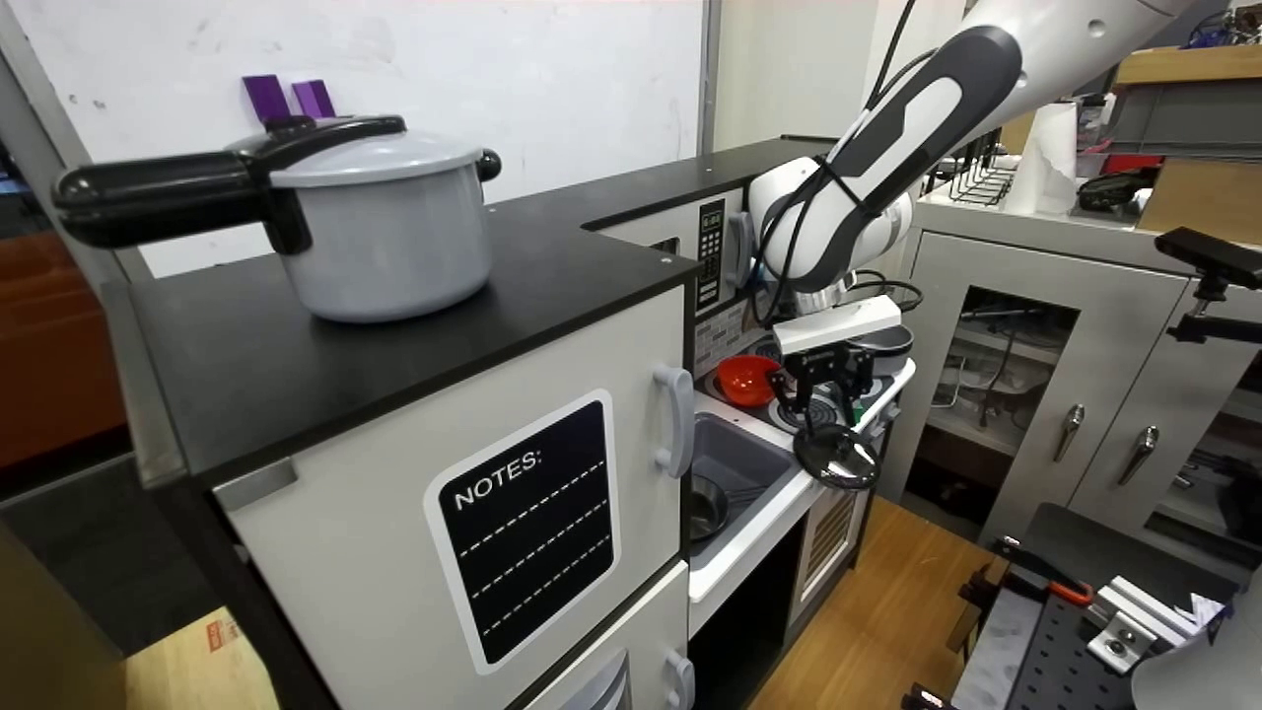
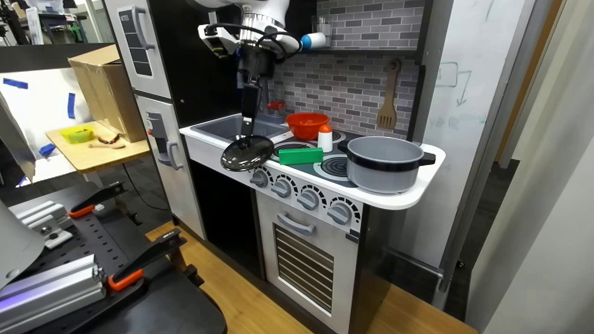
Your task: Remove the black lid from the grey pot on the stove and place it inside the sink
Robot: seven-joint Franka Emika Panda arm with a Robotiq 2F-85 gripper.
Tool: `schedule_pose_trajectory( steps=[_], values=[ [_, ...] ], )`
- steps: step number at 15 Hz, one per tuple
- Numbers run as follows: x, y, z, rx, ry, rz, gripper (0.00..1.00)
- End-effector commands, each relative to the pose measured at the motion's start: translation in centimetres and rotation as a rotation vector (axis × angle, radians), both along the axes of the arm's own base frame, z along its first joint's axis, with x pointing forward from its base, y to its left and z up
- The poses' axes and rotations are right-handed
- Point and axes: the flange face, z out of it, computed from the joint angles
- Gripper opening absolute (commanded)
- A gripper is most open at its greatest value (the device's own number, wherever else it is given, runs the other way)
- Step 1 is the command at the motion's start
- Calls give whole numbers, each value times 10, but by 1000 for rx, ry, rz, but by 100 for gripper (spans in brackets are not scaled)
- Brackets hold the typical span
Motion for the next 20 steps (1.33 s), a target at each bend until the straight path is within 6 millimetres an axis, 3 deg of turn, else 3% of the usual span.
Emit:
schedule_pose_trajectory(
  steps=[1,3,5,7,14,15,20],
  values=[
    [11,4,-5,-1,-6,0,80],
    [13,3,-2,-5,-17,-2,84],
    [13,-1,1,-19,-32,-5,98],
    [12,-6,9,-23,-44,-17,100],
    [5,-38,56,-39,-111,-183,100],
    [8,-33,47,-35,-112,-127,100],
    [6,-38,55,-44,-120,-169,100]
  ],
)
